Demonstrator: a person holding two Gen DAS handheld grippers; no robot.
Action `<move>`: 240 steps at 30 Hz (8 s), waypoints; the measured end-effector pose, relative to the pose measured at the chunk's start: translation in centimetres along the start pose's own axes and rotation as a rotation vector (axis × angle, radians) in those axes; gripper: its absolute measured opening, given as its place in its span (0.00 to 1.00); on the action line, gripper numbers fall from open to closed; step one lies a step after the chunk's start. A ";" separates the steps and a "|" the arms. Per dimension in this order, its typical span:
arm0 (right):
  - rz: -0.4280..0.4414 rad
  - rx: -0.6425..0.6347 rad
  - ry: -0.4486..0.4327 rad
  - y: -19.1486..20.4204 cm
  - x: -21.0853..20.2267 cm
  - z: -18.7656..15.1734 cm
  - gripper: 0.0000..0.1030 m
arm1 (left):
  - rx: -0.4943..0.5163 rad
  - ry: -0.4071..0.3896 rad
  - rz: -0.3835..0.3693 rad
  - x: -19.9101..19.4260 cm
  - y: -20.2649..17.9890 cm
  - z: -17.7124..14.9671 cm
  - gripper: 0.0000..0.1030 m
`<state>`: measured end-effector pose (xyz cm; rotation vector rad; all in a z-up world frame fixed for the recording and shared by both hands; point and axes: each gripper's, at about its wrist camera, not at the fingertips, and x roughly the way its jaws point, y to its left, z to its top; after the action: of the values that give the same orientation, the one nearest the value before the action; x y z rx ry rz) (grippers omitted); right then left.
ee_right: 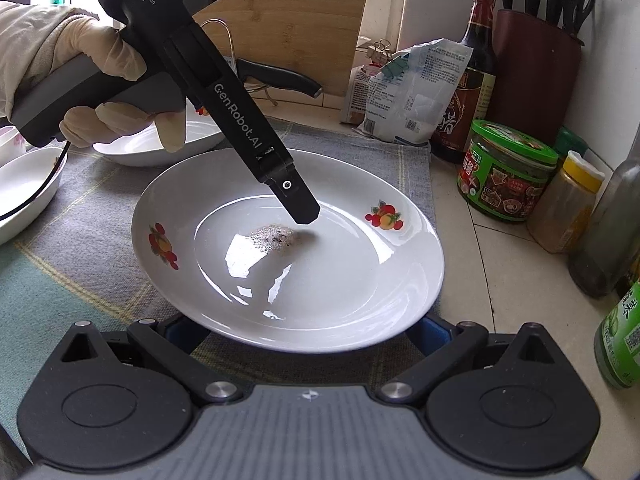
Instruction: Organize plates and bowls
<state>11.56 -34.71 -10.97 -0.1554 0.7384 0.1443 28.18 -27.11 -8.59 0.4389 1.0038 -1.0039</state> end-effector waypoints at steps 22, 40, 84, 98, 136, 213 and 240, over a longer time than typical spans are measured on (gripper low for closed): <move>-0.057 0.001 0.043 1.5 -2.1 -0.1 1.00 | 0.045 -0.145 0.073 -6.2 -1.3 -2.3 0.89; -0.082 0.008 0.029 8.4 -5.9 1.6 1.00 | -0.059 -0.390 0.392 -17.4 -3.8 -14.3 0.96; 0.196 -0.065 0.220 23.6 2.9 8.7 1.00 | -0.308 -0.194 0.404 -19.2 2.8 -35.3 0.96; 0.236 -0.072 0.273 24.0 4.5 8.9 1.00 | -0.270 -0.220 0.354 -18.4 4.0 -34.2 1.00; 0.435 -0.267 0.320 24.3 8.8 12.9 1.00 | -0.082 -0.307 0.240 -18.5 5.3 -34.7 1.00; 0.607 -0.117 0.383 21.3 8.3 14.1 0.87 | -0.033 -0.276 0.205 -18.6 4.9 -33.4 0.99; 0.582 -0.073 0.313 15.6 5.6 13.8 0.87 | -0.002 -0.271 0.171 -17.8 2.9 -28.3 0.99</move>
<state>21.86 -16.40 -6.09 -0.0270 1.0779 0.7139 13.79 3.24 -7.96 0.3695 0.7116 -0.8812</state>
